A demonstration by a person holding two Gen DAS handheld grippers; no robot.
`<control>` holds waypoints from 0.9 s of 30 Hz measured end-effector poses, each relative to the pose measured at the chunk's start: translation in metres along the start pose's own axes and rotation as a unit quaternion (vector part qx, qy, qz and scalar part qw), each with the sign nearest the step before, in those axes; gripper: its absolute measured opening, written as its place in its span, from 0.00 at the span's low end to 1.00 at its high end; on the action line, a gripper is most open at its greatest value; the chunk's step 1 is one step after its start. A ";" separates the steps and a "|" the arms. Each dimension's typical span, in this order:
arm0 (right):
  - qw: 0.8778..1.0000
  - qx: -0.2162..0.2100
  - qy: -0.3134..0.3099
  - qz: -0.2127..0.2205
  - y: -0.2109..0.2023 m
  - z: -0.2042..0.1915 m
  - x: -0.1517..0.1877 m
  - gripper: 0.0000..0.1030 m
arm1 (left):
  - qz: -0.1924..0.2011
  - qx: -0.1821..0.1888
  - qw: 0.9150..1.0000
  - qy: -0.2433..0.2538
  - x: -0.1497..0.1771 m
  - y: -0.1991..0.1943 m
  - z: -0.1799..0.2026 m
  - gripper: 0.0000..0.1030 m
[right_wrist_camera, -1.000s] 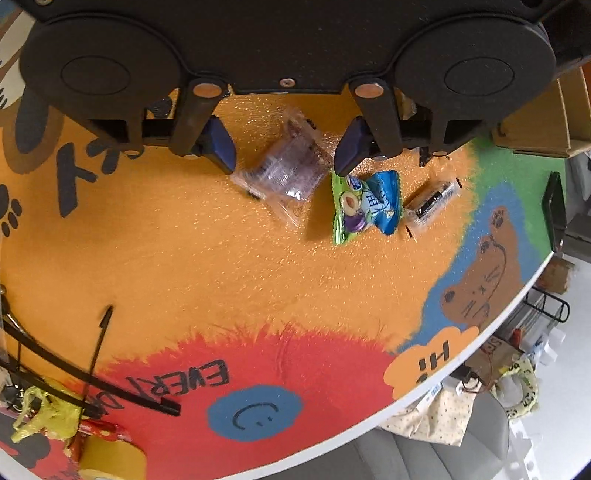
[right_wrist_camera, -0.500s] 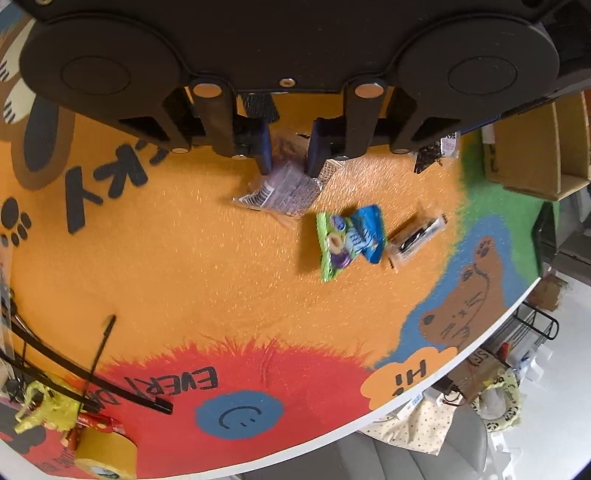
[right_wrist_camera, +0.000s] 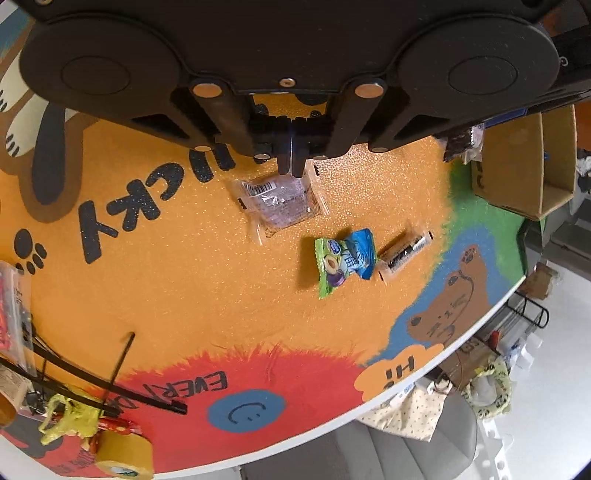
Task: Organize snacks
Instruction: 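Grasp the white square packet with the left tool while the right tool grasps the purple packet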
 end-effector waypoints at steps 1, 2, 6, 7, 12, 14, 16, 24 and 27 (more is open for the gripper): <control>1.000 0.000 0.003 0.002 -0.002 0.001 0.001 0.00 | 0.001 0.000 1.000 -0.002 0.000 -0.001 -0.002 0.50; 1.000 0.000 0.005 0.004 -0.005 0.003 0.002 0.00 | 0.001 0.001 1.000 -0.004 0.001 -0.002 -0.004 0.50; 1.000 0.002 0.010 0.007 -0.014 0.006 0.006 0.00 | 0.008 0.010 1.000 -0.008 0.001 -0.010 -0.008 0.50; 1.000 0.002 0.010 0.009 -0.017 0.006 0.007 0.00 | 0.010 0.013 1.000 -0.009 0.001 -0.013 -0.010 0.50; 0.999 0.015 -0.017 0.022 -0.018 -0.002 0.007 0.03 | 0.016 0.018 1.000 -0.009 0.000 -0.026 -0.018 0.50; 1.000 0.015 -0.008 0.016 -0.016 -0.003 0.003 0.19 | 0.017 0.017 1.000 -0.006 0.000 -0.029 -0.021 0.50; 0.999 0.012 -0.014 0.027 -0.014 -0.008 0.000 0.35 | 0.019 0.015 1.000 -0.005 0.000 -0.031 -0.024 0.50; 0.997 0.033 -0.063 0.023 0.009 -0.021 -0.011 0.60 | 0.026 0.010 0.999 -0.024 -0.009 -0.029 -0.036 0.50; 0.996 0.034 -0.080 0.014 0.017 -0.024 -0.013 0.60 | 0.025 0.011 0.999 -0.031 -0.012 -0.023 -0.036 0.50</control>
Point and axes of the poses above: each gripper's, at about its wrist camera, not at the fingertips, and y roughly the way its jaws point, z to its right, x to its underside, the point moved 6 cm from there along y, roughly the way its jaws point, and after that the axes turned 11 degrees about x, right-handed, at the moved point
